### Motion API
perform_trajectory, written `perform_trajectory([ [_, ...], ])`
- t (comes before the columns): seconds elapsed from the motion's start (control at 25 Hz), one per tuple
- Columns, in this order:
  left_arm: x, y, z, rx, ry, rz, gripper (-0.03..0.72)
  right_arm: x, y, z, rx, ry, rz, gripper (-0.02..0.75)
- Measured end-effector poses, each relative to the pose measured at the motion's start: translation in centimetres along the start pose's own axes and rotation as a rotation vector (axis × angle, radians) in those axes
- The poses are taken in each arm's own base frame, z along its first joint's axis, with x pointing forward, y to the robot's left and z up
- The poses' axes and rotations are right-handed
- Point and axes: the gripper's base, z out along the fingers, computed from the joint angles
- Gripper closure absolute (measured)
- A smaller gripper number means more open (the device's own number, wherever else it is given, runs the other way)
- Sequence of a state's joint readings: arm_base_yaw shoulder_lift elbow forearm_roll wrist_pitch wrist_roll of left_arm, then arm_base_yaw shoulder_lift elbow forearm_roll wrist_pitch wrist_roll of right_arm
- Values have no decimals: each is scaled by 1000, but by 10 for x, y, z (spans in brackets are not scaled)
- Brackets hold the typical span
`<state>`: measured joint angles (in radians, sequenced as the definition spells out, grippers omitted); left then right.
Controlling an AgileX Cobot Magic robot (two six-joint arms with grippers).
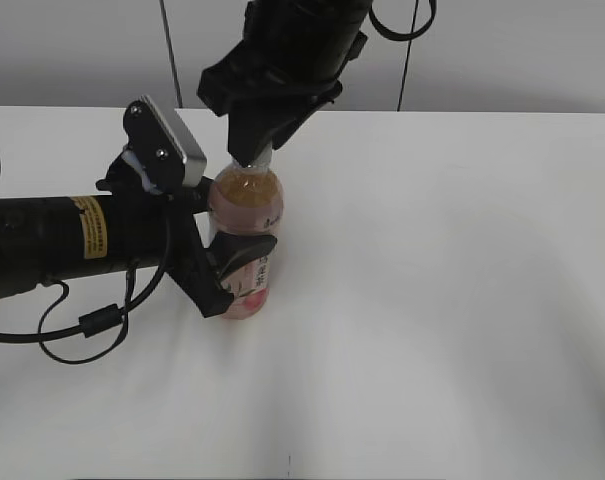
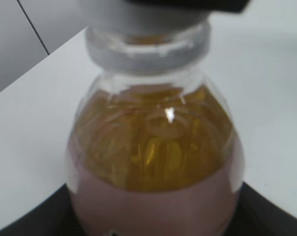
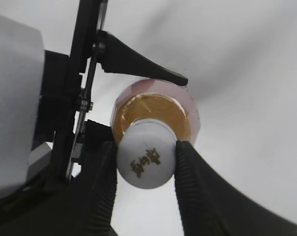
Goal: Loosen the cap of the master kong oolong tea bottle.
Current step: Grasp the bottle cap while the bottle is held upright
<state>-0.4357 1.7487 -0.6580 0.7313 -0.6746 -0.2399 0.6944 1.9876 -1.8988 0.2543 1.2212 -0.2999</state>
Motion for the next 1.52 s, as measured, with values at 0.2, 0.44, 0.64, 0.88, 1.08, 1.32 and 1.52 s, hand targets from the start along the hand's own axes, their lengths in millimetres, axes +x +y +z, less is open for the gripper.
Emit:
perform_trajectory([
  [0.2, 0, 0, 0, 0, 0, 0, 268, 0, 0, 0, 0, 0, -186, 459],
  [0.44, 0, 0, 0, 0, 1, 0, 268, 0, -1, -1, 7, 2, -392, 462],
  [0.64, 0, 0, 0, 0, 1, 0, 268, 0, -1, -1, 10, 2, -585, 462],
  [0.88, 0, 0, 0, -4, 2, -6, 268, -2, -1, -1, 16, -10, -880, 465],
  [1.08, 0, 1, 0, -6, 3, -8, 268, -2, 0, -1, 11, -25, -1200, 465],
  [1.32, 1, 1, 0, -1, 6, 0, 268, -4, 5, -1, -16, -80, -1589, 465],
  [1.52, 1, 1, 0, 1, 6, 2, 268, -3, 5, -1, -15, -81, -1802, 465],
])
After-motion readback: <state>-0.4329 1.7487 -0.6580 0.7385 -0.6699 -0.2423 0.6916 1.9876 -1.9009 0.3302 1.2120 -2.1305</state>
